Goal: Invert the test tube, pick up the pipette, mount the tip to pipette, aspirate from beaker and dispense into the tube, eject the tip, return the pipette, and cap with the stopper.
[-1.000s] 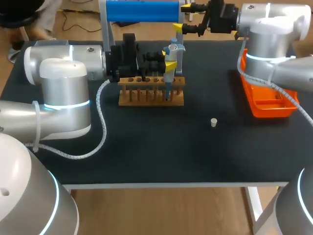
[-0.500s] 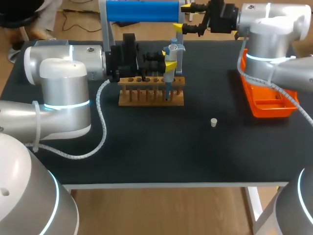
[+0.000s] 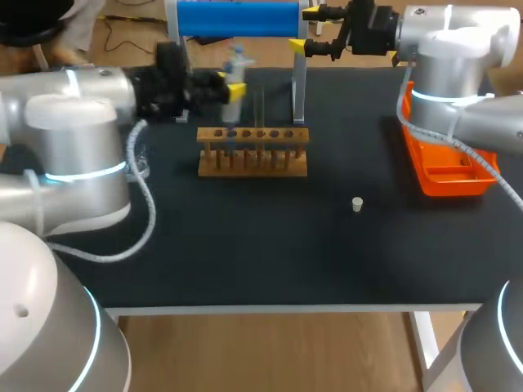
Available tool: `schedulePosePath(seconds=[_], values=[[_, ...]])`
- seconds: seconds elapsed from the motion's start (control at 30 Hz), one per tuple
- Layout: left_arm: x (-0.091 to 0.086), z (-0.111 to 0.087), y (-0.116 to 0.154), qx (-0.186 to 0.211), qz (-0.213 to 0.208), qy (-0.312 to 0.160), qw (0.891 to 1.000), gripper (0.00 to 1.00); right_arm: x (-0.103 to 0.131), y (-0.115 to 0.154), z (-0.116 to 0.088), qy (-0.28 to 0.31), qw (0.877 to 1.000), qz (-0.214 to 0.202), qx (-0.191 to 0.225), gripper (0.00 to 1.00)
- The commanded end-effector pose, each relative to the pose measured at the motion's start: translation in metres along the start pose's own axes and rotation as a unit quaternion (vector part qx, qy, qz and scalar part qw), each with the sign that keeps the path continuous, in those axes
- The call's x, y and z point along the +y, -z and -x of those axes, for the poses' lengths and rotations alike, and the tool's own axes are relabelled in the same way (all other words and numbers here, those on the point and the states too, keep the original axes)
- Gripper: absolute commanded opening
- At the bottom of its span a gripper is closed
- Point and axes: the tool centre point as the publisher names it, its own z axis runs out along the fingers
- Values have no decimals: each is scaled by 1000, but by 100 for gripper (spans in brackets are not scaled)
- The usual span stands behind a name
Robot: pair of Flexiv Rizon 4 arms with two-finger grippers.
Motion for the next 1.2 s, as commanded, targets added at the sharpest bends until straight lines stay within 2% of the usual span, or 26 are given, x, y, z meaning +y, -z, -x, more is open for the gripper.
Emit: schedulePosePath(seconds=[0.03, 0.23, 0.5, 0.53, 0.67, 0.9, 1.2], values=[[-11, 26, 37, -33, 29, 1, 999, 0, 0, 1, 1, 0, 1000, 0, 1, 100], [-22, 71, 43, -90, 63, 17, 994, 0, 0, 1, 1, 0, 1000, 0, 1, 100], [-25, 114, 32, -128, 82, 46, 987, 0, 0, 1, 1, 0, 1000, 0, 1, 100], [-24, 120, 30, -143, 86, 55, 984, 0, 0, 1, 1, 0, 1000, 0, 1, 100], [-20, 136, 25, -170, 89, 67, 979, 0, 0, 1, 1, 0, 1000, 0, 1, 100], [-17, 166, 17, -233, 103, 93, 962, 0, 0, 1, 1, 0, 1000, 0, 1, 100], [-22, 193, 0, -303, 119, 93, 941, 0, 0, 1, 1, 0, 1000, 0, 1, 100]])
